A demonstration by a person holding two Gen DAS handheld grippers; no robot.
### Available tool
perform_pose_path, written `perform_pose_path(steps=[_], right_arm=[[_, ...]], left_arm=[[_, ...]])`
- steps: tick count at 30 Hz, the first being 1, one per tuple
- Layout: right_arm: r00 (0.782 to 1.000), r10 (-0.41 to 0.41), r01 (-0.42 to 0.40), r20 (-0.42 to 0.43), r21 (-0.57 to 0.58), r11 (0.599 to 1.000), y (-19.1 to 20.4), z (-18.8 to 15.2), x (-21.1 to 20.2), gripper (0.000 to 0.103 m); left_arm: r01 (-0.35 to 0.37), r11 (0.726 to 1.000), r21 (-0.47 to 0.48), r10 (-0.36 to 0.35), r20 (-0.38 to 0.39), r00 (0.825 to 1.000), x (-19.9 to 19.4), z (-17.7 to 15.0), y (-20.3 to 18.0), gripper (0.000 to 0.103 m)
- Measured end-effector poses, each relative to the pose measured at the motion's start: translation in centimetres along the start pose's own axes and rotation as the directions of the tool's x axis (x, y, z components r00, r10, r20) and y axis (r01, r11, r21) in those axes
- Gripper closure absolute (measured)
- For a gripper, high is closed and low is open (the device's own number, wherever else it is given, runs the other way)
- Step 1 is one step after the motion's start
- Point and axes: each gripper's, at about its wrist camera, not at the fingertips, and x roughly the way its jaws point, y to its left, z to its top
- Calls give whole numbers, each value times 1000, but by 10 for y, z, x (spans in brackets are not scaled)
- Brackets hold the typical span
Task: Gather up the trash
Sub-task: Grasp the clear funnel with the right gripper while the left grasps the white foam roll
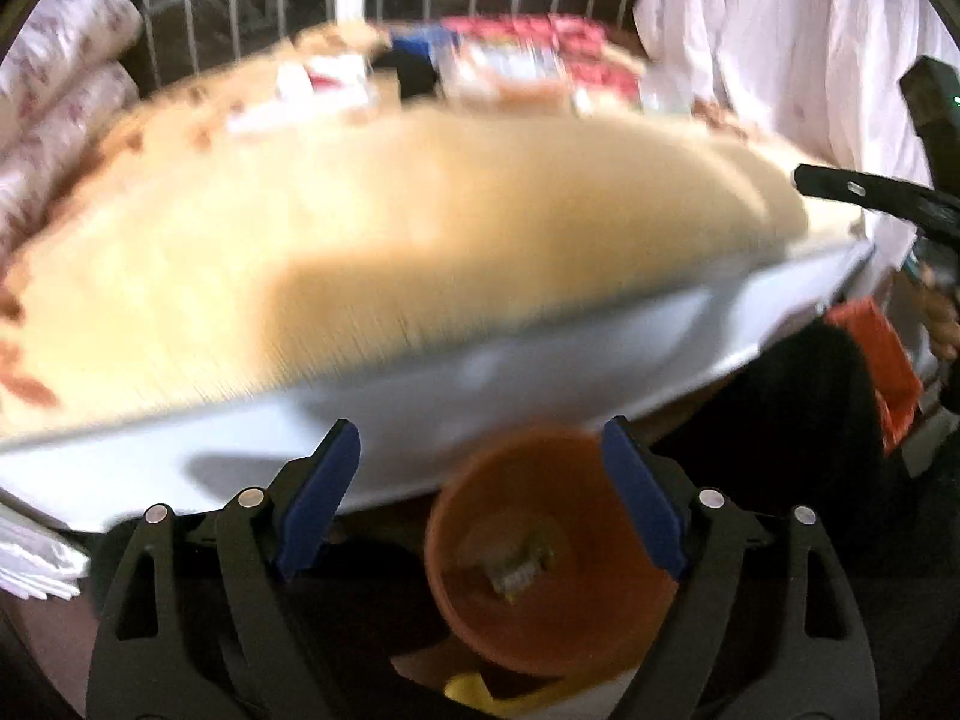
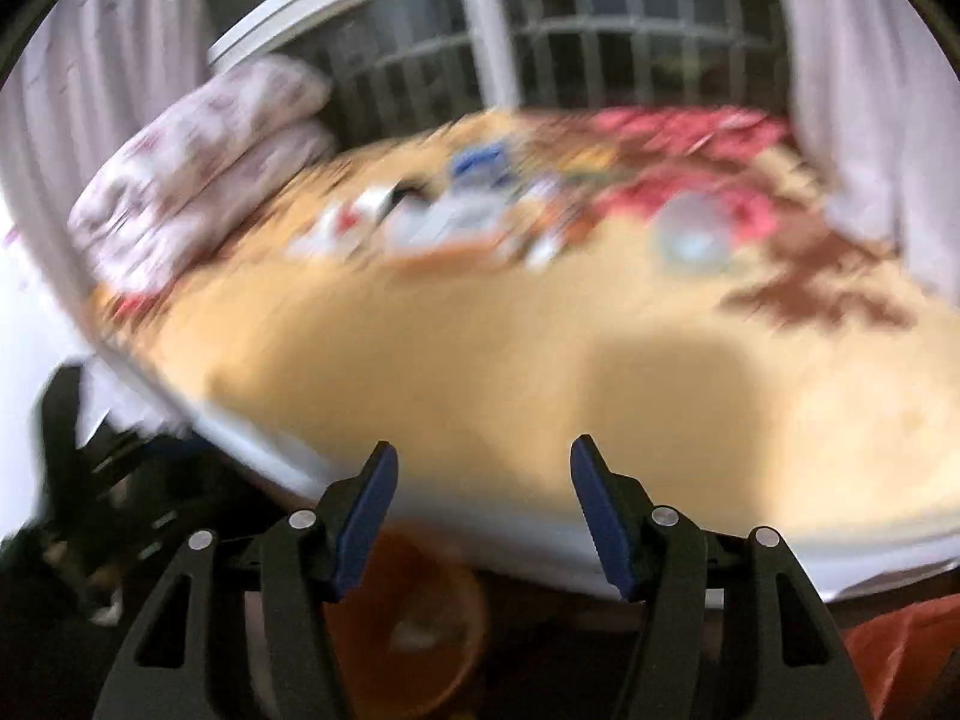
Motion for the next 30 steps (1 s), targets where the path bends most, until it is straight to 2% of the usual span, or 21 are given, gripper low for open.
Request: perform_pose_path(steps=[3,5,7,11,14,18,21,22,24,27,30], right_arm=[[992,-104,101,77,51,994,-35,37,10,43],[974,-207,201,95,68,977,-59,55,20,43],[955,-285,281,86,57,958,-73,77,38,48],[923,-380,380,54,-1,925,-84,91,73,52],[911,-412,412,12,-6,911,-99,100,97,54],[894,-446,446,-34,-8,895,-113,108,126,63],[890,-446,447,-96,-6,894,-124,113,146,92],[884,-455,457,-106,3,889,-127,112,148,93],[899,-435,437,-53,29,899,-125,109,136,94],[901,-431,428,41,72,901,-119,103,112,94],[918,-381,367,112,126,922,-111,92,88,94]], left_arm=[[-17,1000,-24,19,51,999,-9,14,0,22],[-25,999,-35,28,88,996,-15,19,-1,22],[-27,999,-33,30,106,994,-14,23,-4,22],[-42,999,1,42,104,994,-13,30,-7,22],[-45,999,1,44,89,995,-6,34,-5,22],[-28,999,-30,30,63,998,3,41,3,22],[-31,998,-58,34,57,998,10,50,8,22],[-32,997,-69,36,55,998,11,53,9,22],[-31,994,-101,36,49,998,15,62,13,22],[-35,984,-173,42,39,998,24,81,23,22],[-97,959,-268,105,16,994,38,107,39,22]])
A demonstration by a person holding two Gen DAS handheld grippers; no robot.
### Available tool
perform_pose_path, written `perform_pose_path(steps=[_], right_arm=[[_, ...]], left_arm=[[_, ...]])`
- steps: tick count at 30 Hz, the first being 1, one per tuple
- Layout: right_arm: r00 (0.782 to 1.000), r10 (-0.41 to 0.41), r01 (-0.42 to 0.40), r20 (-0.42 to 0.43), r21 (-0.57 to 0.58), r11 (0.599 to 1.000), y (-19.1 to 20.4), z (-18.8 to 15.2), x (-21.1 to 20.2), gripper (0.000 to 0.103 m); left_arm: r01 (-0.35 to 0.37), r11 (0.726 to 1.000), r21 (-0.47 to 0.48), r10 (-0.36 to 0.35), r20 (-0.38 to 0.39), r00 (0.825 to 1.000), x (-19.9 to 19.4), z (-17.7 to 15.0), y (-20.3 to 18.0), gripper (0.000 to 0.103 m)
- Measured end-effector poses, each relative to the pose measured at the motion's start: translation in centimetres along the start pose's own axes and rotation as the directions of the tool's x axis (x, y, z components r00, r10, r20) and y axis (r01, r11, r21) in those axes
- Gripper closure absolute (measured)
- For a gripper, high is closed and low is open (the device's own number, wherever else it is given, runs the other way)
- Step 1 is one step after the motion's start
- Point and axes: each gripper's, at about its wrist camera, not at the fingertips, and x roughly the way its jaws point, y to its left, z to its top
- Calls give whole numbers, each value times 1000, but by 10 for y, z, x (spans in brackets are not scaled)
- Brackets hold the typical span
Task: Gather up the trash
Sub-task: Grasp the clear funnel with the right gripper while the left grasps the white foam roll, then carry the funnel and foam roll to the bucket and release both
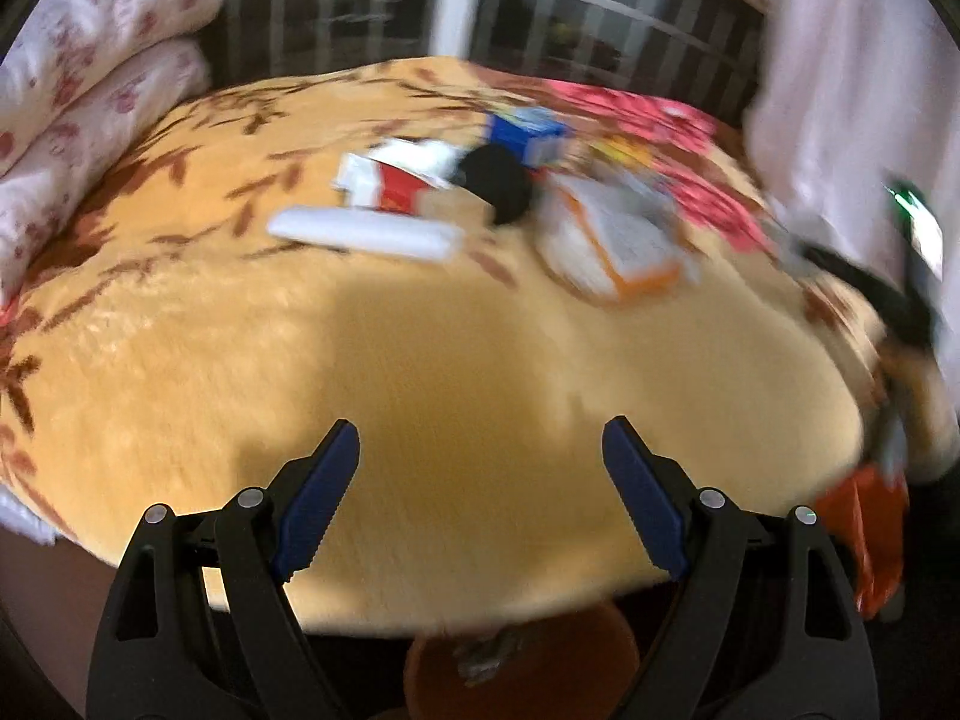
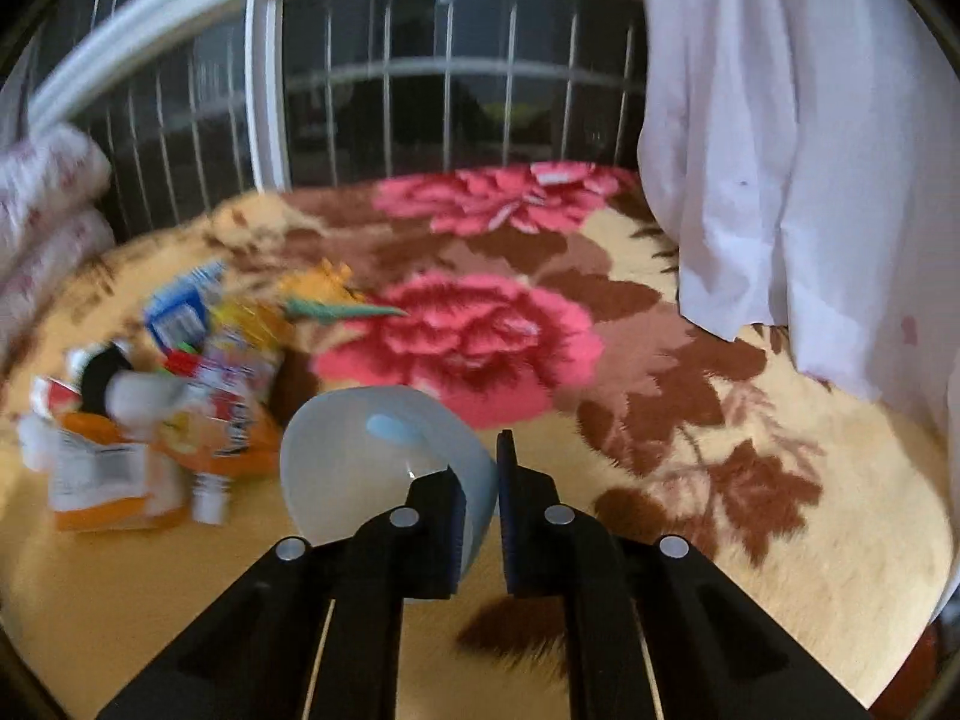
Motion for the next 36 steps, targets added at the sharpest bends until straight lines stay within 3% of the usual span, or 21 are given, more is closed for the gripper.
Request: perform_pose_path(steps=[5,8,11,17,19,20,21,23,25,28,32,36], right_arm=[[991,108,-110,82,17,994,8,-17,-36,94],[985,148,-149,88,2,989,14,-21,-47,94],[980,183,-183,83,-7,983,18,-25,-52,94],[976,210,-210,59,2,978,18,-34,-46,94],[973,223,-224,55,17,974,16,-37,-45,94],[973,226,-227,57,22,974,15,-38,-46,94],[972,228,-229,59,25,973,14,-38,-47,94],[971,230,-232,64,29,972,13,-39,-50,94],[971,229,-231,67,31,972,11,-40,-53,94],[969,235,-238,71,36,971,11,-41,-59,94],[962,262,-264,79,25,964,20,-43,-73,94],[949,304,-304,82,-18,953,45,-52,-94,94]], left_arm=[[-99,966,-238,94,-33,995,32,56,26,22],[-198,914,-354,176,-93,980,54,84,44,22],[-234,867,-440,178,-165,970,74,99,57,22],[-346,848,-401,260,-255,932,105,116,55,22],[-359,839,-410,279,-244,929,107,114,57,23],[-363,836,-411,285,-239,928,107,115,59,40],[-382,834,-397,301,-252,920,109,114,61,49],[-366,843,-394,293,-233,927,107,112,64,57],[-318,871,-375,259,-199,945,99,107,63,65],[-218,914,-342,187,-122,975,78,98,60,70],[-154,968,-196,152,-21,988,39,77,43,73],[-97,991,-96,100,28,995,9,52,26,74]])
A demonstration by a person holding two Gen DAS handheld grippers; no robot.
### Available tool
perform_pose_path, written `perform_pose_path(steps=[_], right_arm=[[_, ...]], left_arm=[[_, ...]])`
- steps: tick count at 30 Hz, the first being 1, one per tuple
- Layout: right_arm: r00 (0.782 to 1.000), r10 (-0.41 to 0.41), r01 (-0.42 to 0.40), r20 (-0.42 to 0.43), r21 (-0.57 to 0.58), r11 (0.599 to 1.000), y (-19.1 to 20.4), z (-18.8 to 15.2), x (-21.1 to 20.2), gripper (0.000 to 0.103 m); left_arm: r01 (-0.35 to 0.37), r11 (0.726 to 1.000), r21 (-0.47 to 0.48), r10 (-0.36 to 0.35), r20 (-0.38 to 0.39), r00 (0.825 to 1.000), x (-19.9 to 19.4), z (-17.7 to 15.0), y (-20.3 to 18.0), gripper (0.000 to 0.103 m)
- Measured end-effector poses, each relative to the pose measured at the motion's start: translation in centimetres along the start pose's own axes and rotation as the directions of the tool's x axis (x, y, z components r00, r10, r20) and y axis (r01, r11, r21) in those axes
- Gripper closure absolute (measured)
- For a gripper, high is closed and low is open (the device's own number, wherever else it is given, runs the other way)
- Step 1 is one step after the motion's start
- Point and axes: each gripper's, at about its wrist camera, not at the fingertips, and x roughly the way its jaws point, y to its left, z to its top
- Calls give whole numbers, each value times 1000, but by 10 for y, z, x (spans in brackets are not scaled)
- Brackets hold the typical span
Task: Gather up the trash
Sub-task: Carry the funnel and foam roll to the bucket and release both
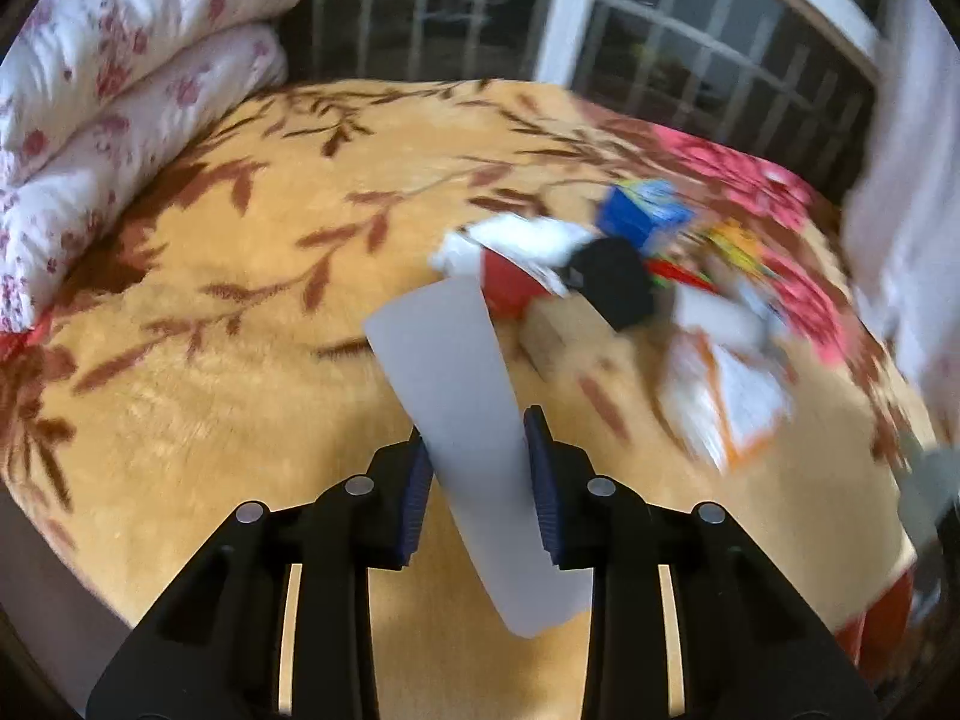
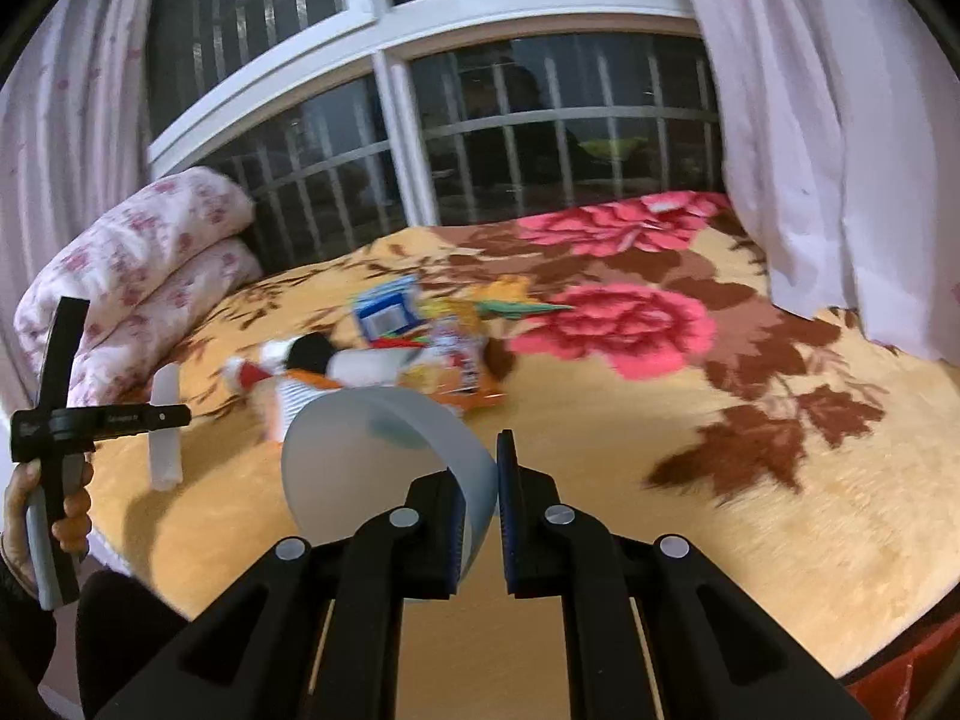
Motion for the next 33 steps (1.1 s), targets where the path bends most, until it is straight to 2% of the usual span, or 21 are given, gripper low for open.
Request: perform_pose_path(steps=[7,14,19,26,29,33], right_arm=[[996,79,-81,-36,-35,996,49,-24,-22,94],[987,122,-128,-101,-53,990,82,-61,-52,94],[978,131,-142,-159,-55,988,98,-92,-68,94],[959,122,-137,-257,-40,990,105,-131,-72,94],[947,111,-131,-303,-47,990,106,-144,-66,94],[918,92,-115,-385,-37,993,103,-159,-45,94]], left_arm=[[20,992,127,-27,60,998,-49,-45,-14,75],[34,964,265,-48,48,998,-81,-100,-31,75],[67,943,327,-67,-12,998,-89,-141,-35,75],[112,916,386,-78,-102,992,-75,-181,-37,75],[135,901,413,-80,-147,986,-60,-192,-35,75],[165,893,418,-59,-254,965,-23,-211,-31,75]])
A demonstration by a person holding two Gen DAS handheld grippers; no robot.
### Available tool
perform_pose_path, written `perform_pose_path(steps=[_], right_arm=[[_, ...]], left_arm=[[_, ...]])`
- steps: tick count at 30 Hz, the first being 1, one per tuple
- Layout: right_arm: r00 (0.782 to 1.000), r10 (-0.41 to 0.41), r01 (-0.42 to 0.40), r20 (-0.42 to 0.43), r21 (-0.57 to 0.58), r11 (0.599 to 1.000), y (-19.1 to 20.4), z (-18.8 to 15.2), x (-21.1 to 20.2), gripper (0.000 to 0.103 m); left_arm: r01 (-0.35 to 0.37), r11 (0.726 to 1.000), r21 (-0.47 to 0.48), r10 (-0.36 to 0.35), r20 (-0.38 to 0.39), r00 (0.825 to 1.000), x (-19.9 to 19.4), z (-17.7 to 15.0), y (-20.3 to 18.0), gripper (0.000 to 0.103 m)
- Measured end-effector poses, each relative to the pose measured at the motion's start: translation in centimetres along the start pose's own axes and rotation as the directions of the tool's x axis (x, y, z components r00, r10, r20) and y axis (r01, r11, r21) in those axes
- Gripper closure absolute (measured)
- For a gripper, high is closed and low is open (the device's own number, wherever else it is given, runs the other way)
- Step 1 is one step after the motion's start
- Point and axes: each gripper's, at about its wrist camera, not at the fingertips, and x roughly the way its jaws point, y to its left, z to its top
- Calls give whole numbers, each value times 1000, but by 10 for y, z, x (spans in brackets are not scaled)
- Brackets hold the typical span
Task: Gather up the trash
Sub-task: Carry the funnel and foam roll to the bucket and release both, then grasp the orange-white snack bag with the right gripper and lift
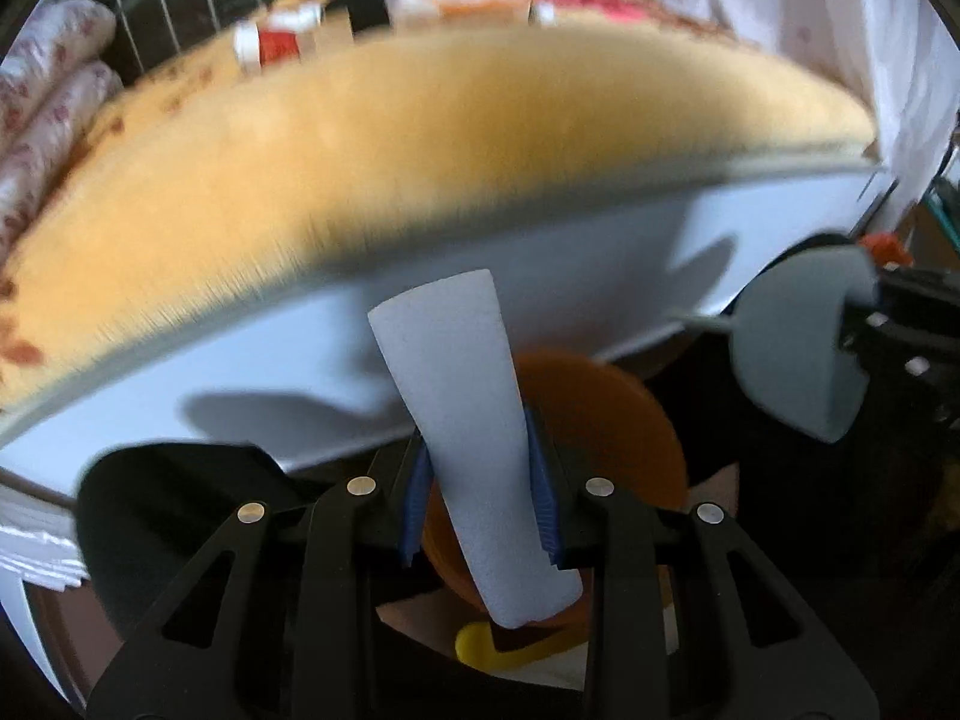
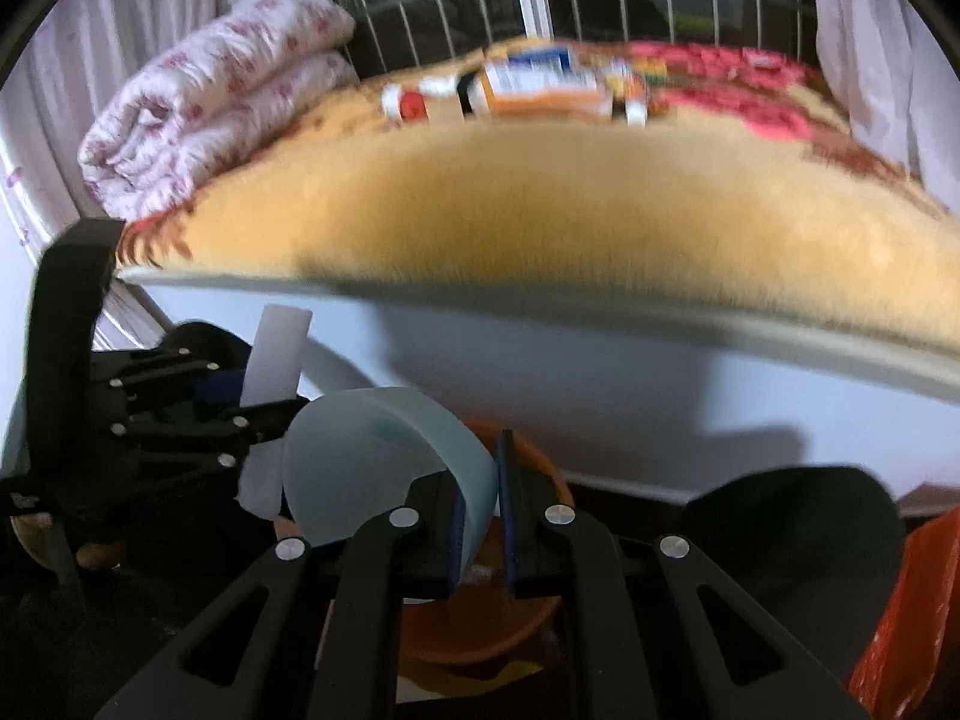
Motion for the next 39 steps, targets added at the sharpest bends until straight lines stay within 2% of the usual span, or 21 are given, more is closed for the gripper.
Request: perform_pose_path(steps=[4,7,12,17,18,20,21,22,31,34,36,39], right_arm=[[995,-1,4,-99,29,1000,-7,-4,31,94],[987,3,4,-164,38,999,-10,-8,54,94],[968,22,-8,-252,57,998,-12,-14,84,94],[952,25,-6,-304,64,998,-14,-17,100,93],[949,27,-7,-314,65,998,-14,-17,103,91],[941,32,-11,-337,65,998,-14,-18,108,72],[940,25,-3,-340,66,998,-13,-17,109,49],[943,18,4,-331,67,998,-14,-17,107,46],[960,3,26,-280,99,995,-25,-14,80,46],[969,0,22,-246,86,996,-21,-8,63,47],[976,2,13,-219,66,998,-17,-1,49,47],[989,36,-33,-146,24,999,-11,20,17,47]], left_arm=[[57,998,2,-56,-123,991,46,-11,2,75],[71,997,-5,-71,-183,981,68,-16,5,75],[86,995,-42,-94,-249,964,91,-23,13,75],[98,993,-58,-111,-279,954,99,-28,15,74],[98,994,-57,-110,-286,952,100,-29,14,70],[78,996,-52,-90,-300,950,103,-29,14,49],[57,997,-49,-69,-306,950,103,-31,14,33],[50,998,-48,-62,-305,950,102,-32,14,32],[53,995,-84,-76,-294,953,92,-38,20,32],[56,993,-102,-83,-280,956,88,-29,24,32],[57,993,-105,-82,-257,963,89,-16,23,32],[86,993,-84,-98,-154,983,57,-8,24,32]])
